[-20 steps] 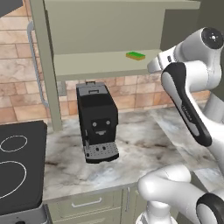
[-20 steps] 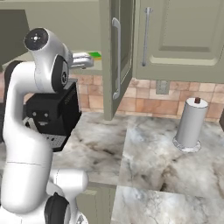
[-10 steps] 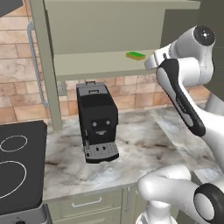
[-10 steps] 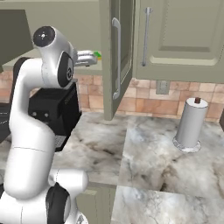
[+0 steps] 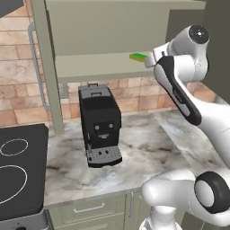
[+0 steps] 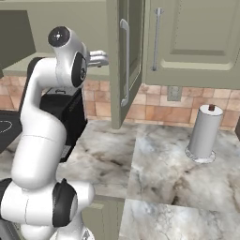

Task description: Locate and retrieve the soap dispenser and sponge from the cabinet. Place them next to the sink.

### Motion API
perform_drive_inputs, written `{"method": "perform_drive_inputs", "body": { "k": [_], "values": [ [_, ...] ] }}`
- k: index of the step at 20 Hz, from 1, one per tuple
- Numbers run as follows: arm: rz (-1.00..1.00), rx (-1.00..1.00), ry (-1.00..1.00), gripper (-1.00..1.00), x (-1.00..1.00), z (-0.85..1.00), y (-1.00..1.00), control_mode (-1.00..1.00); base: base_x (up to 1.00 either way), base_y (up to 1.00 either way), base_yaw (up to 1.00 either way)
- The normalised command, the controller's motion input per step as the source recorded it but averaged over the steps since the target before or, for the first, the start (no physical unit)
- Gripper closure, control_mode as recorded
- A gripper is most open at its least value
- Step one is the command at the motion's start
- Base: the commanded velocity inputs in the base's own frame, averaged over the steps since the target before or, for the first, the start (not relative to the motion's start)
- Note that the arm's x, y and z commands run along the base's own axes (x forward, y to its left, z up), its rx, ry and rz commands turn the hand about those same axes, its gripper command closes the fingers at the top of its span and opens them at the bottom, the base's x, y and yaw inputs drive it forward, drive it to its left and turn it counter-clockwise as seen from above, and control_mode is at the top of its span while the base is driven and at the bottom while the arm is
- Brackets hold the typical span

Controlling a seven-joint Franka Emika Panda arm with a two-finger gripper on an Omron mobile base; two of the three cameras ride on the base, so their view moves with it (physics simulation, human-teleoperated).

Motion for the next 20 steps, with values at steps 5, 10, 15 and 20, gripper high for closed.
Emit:
{"method": "perform_drive_inputs", "body": {
  "k": [5, 10, 15, 20],
  "values": [
    [0.0, 0.0, 0.0, -1.0, 0.48, 0.0, 0.0, -1.0, 0.0, 0.0, 0.0],
    [0.0, 0.0, 0.0, -1.0, 0.47, 0.0, 0.0, -1.0, 0.0, 0.0, 0.0],
    [0.0, 0.0, 0.0, -1.0, 0.5, 0.0, 0.0, -1.0, 0.0, 0.0, 0.0],
    [0.0, 0.0, 0.0, -1.0, 0.55, 0.0, -0.01, -1.0, 0.0, 0.0, 0.0]
  ]
}}
